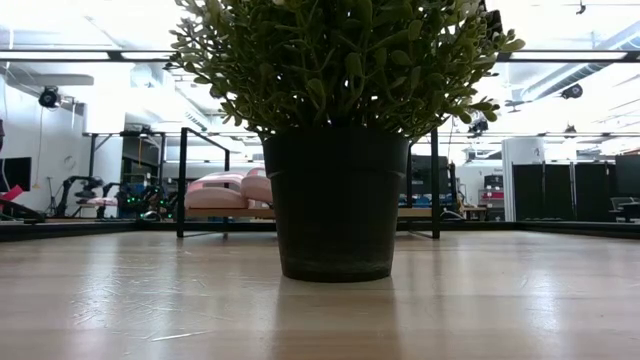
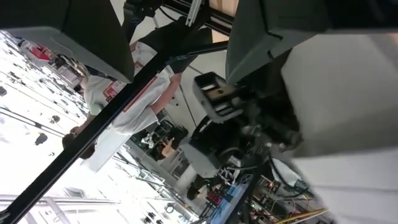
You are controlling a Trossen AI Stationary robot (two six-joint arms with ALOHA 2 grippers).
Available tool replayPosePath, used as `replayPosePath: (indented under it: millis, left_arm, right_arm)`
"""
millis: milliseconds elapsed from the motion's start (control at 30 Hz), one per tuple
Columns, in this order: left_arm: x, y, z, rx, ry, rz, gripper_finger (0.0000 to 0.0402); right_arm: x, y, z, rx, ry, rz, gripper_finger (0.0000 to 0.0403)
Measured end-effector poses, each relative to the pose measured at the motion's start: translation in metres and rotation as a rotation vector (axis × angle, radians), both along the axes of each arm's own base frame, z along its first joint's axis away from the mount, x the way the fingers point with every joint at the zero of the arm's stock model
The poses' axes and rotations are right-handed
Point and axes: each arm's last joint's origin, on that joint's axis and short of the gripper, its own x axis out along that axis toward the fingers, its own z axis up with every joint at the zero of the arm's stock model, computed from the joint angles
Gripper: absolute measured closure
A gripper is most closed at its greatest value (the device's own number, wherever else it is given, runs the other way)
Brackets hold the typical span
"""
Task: Pick and place slides into the shelf
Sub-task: Put the gray slide on the shelf
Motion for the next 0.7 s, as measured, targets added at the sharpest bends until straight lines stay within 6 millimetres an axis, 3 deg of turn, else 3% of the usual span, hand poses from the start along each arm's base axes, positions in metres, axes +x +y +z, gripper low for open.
replayPosePath:
  millis: [400,700]
  left_arm:
    - [0.0,0.0,0.0,0.018,-0.005,-0.006,0.0164]
    - [0.0,0.0,0.0,0.019,-0.008,-0.006,0.0164]
  right_arm:
    - [0.002,0.0,-0.043,0.118,-0.164,-0.016,0.035]
    - [-0.002,0.0,-0.068,0.161,-0.11,-0.016,0.035]
